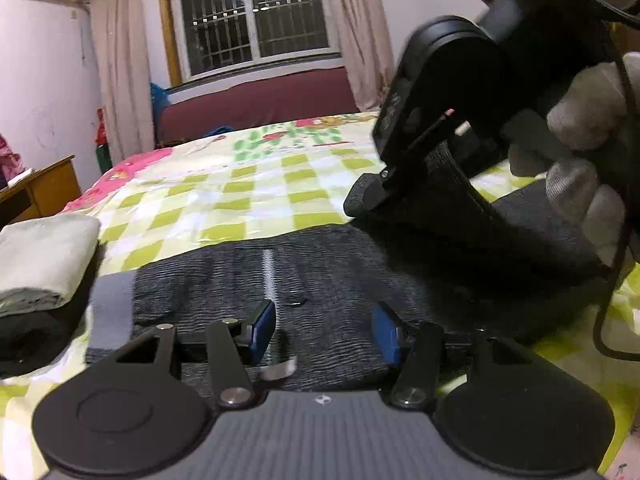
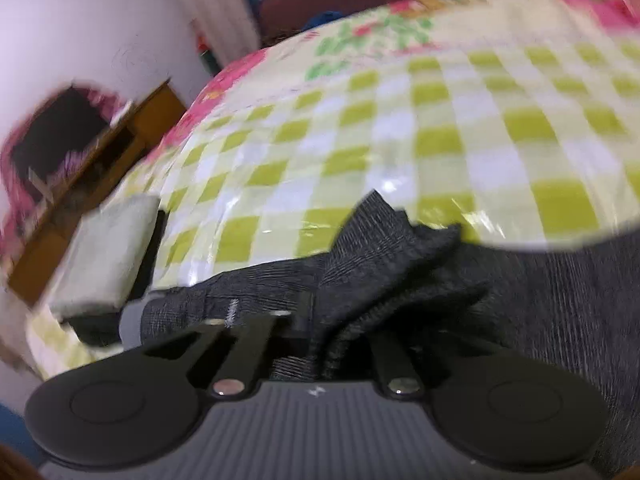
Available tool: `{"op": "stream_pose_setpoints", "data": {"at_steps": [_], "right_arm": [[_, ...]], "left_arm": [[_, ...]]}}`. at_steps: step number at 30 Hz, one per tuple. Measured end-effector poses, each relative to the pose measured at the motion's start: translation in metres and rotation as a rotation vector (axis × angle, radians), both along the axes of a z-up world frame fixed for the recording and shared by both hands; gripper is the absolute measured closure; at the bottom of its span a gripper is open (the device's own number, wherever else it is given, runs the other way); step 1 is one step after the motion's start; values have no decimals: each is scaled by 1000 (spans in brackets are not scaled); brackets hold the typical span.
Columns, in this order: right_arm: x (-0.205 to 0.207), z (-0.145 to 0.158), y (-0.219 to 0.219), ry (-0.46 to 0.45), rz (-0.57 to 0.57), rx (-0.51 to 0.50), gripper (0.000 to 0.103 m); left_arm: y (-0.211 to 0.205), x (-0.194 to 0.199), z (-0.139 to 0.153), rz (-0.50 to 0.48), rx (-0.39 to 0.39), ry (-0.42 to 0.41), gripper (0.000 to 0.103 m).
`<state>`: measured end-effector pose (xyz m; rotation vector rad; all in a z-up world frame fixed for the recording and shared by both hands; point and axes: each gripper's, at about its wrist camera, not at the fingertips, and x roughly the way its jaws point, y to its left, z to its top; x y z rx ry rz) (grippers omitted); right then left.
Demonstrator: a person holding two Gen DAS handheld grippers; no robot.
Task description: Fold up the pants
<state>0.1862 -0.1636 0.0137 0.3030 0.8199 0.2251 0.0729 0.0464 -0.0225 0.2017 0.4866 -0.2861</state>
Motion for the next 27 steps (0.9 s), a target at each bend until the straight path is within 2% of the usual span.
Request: {"op": "stream_pose_setpoints", "data": {"at_steps": [1, 4, 7, 8, 11, 14, 18, 21, 27], "right_arm": [[-1, 6, 17, -30, 40, -83, 95], [-4, 16, 59, -99, 166, -178, 96], [-19, 23, 112, -252, 309, -368, 96], [-22, 23, 128, -281, 359, -402, 96], [-14, 19, 157, -291, 460, -450, 96], [-1, 9, 173, -272, 481, -516, 95], [3, 1, 183, -236, 521, -497, 92], [-8, -1, 191, -255, 554, -497, 91], [-10, 7, 199, -257, 621, -431, 81]], "left_arm": [[4, 1, 0, 14, -3, 0, 36], [11, 6, -2, 50, -8, 16, 32], [17, 9, -4, 79, -9, 36, 31], [19, 10, -5, 79, -22, 41, 31], [27, 14, -5, 84, -65, 73, 27], [34, 14, -6, 87, -78, 81, 23], [35, 12, -5, 95, -67, 63, 20], [36, 14, -7, 96, -78, 71, 19], [40, 11, -7, 100, -65, 58, 18]]}}
